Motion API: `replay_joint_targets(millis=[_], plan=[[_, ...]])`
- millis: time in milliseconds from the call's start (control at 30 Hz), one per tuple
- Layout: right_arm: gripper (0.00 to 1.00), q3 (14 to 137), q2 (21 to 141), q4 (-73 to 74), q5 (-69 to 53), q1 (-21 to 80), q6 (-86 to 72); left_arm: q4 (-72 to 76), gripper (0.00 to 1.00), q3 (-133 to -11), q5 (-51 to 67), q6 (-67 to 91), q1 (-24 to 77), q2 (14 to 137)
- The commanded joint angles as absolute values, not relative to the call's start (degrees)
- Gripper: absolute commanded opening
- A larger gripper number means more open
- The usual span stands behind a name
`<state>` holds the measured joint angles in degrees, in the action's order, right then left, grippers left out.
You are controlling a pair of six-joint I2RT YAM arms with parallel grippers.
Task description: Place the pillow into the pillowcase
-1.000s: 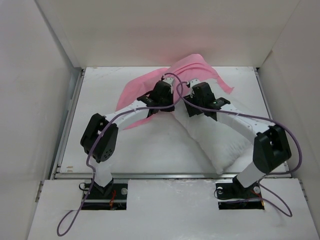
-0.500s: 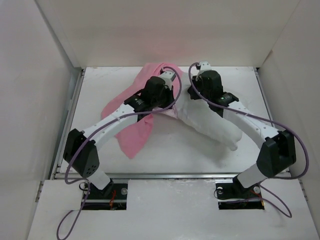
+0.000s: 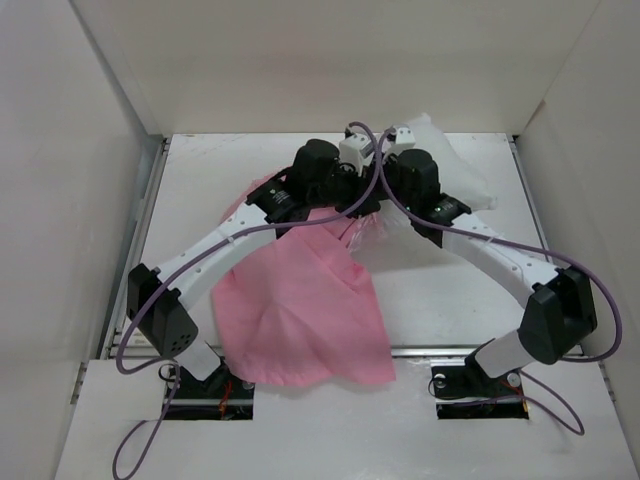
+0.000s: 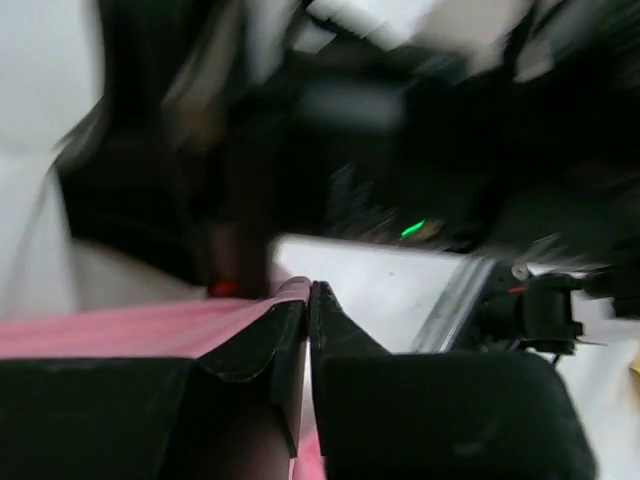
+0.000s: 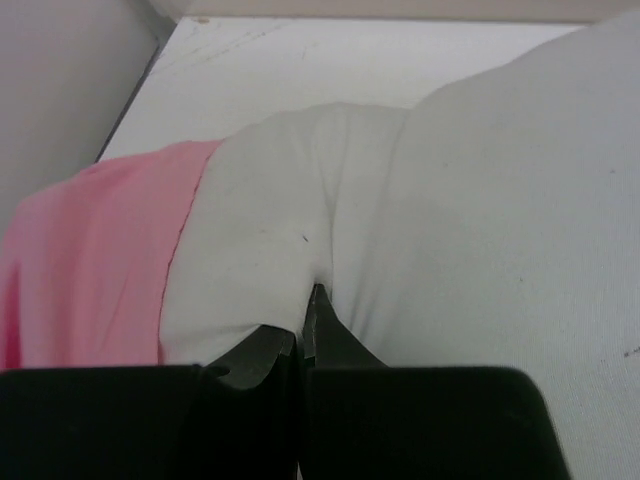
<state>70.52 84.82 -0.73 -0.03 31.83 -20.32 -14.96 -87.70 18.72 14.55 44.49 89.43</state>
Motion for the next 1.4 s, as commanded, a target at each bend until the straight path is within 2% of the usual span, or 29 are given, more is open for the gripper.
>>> replay_joint_targets(millis=[0,33,200,233,267,300,333,367,400,533,600,700,767,867,1000,1133,1267,1367], plan=[[0.00,67.60,86.22,-9.49,-1.41,34.28,-25.31,-4.58,0.03,-91.76,28.97,17.48,45.88,90.09],[0.00,66.37,86.22,-9.49,-0.71,34.28,-25.31,-3.87,0.10,-91.76,29.96,17.49,45.88,90.09],[0.00,64.16,83.85,-8.79,2.02,34.28,-23.21,-5.09,0.25,-91.84,25.32,18.11,45.88,91.84],[0.00,64.16,82.98,-7.92,2.02,34.28,-23.20,-5.88,0.37,-91.85,24.70,18.11,45.88,92.45],[0.00,64.16,82.97,-7.04,2.63,33.58,-23.20,-6.67,0.45,-92.54,24.18,17.58,45.88,92.46],[0.09,64.16,82.19,-6.16,2.64,32.62,-23.20,-7.64,0.51,-93.33,23.30,17.06,45.88,92.98],[0.17,64.16,81.31,-4.33,3.25,32.09,-23.20,-9.30,0.63,-93.34,21.90,16.53,45.88,92.99],[0.25,64.16,80.78,-3.44,3.25,30.69,-23.20,-10.10,0.98,-93.34,20.75,16.00,45.88,92.03],[0.38,64.16,80.16,-2.64,3.25,29.98,-23.20,-10.72,1.00,-92.73,19.44,16.00,45.88,91.33],[0.58,64.78,75.87,1.40,2.72,27.69,-22.68,-14.32,1.00,-91.32,11.09,13.81,45.88,86.58],[0.62,65.56,74.36,4.38,4.30,26.89,-21.28,-17.83,1.00,-90.62,3.63,13.27,45.88,83.42],[0.65,67.85,72.43,9.91,7.11,26.37,-18.91,-21.96,1.00,-86.50,-6.28,15.97,45.88,79.02],[0.68,69.78,72.42,12.64,10.44,26.37,-18.37,-24.42,1.00,-82.11,-8.95,18.62,45.88,77.09],[0.68,71.18,72.42,15.21,14.32,26.37,-17.67,-28.03,1.00,-74.92,-7.66,21.45,47.28,73.31],[0.68,72.69,73.04,16.44,14.85,26.37,-16.53,-31.37,1.00,-71.47,-2.56,22.50,56.32,72.69],[0.68,72.69,74.26,16.44,14.24,26.37,-16.00,-33.30,1.00,-69.79,0.44,24.52,67.55,80.65],[0.68,71.64,74.79,15.12,10.82,26.37,-16.00,-34.80,1.00,-69.79,-0.16,26.44,73.02,88.92],[0.68,71.11,74.79,14.59,10.81,26.37,-16.00,-34.20,1.00,-68.21,-2.01,29.96,73.65,90.43]])
